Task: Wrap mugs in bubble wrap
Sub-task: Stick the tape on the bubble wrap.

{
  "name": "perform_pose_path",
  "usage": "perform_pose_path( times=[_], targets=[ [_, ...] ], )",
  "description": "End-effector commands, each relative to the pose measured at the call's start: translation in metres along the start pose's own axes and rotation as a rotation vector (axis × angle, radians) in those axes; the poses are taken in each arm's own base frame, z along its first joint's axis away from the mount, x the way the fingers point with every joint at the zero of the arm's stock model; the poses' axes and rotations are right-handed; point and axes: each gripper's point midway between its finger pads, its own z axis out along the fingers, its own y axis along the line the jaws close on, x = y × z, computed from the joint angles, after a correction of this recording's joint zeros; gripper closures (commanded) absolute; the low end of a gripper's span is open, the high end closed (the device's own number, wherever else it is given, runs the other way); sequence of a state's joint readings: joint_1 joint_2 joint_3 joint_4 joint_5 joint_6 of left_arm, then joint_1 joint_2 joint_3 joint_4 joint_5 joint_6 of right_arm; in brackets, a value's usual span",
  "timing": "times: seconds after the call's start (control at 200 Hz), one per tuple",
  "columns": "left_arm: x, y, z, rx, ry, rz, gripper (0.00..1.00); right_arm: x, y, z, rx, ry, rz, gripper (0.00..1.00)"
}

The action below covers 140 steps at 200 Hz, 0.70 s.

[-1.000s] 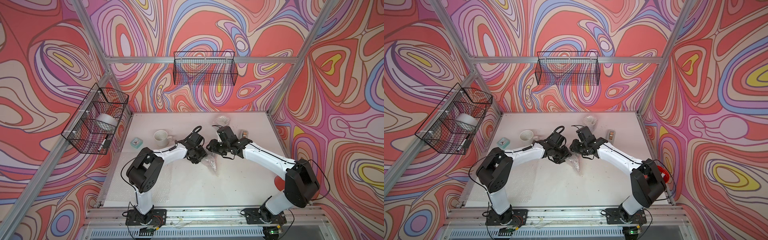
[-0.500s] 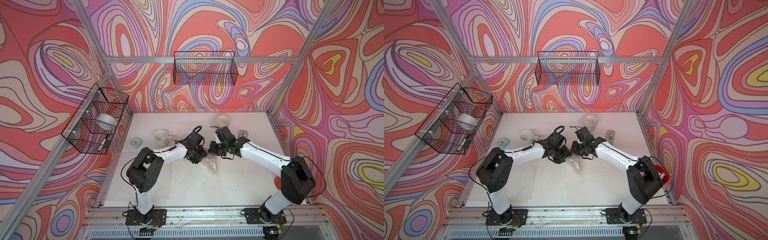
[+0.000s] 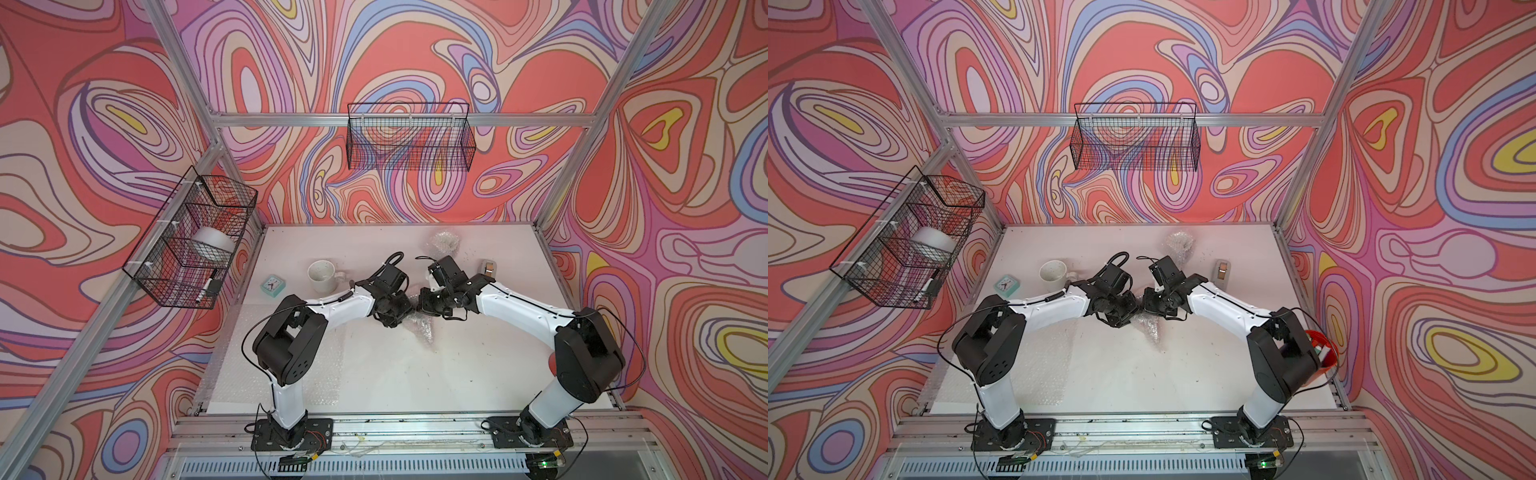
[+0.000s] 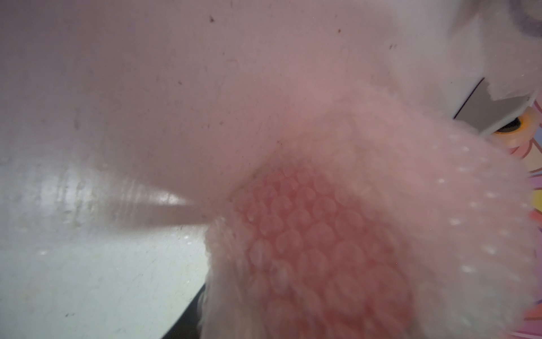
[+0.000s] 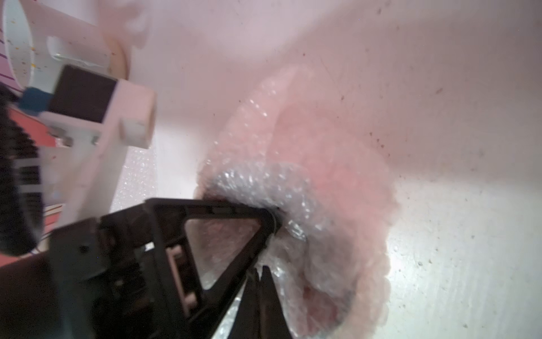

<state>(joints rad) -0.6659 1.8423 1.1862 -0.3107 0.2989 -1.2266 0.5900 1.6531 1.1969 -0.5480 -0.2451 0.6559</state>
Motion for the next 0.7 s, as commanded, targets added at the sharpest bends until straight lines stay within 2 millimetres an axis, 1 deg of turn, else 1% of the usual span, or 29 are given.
perform_pose_path(
  times=[0.0, 0.11, 0.25, 0.396, 0.516, 0.696],
  targets=[
    [0.001, 0.024, 0.004, -0.077, 0.008, -0.023, 0.49, -0.021, 0.004, -0.011, -0.018, -0.038, -0.035, 1.00],
    [0.001, 0.023, 0.005, -0.078, 0.008, -0.020, 0.49, -0.025, 0.006, -0.006, -0.040, -0.034, -0.033, 1.00],
    [0.001, 0.023, 0.005, -0.078, 0.010, -0.021, 0.49, -0.031, 0.002, 0.002, -0.028, -0.044, -0.025, 1.00],
    [0.002, 0.022, 0.006, -0.074, 0.013, -0.020, 0.49, -0.043, -0.001, 0.006, -0.034, -0.067, -0.008, 1.00],
    [0.001, 0.022, 0.005, -0.076, 0.010, -0.019, 0.49, -0.054, 0.000, 0.006, -0.047, -0.095, -0.001, 1.00],
    [0.002, 0.024, 0.005, -0.078, 0.012, -0.018, 0.49, -0.057, -0.001, 0.009, -0.052, -0.100, 0.010, 1.00]
  ],
)
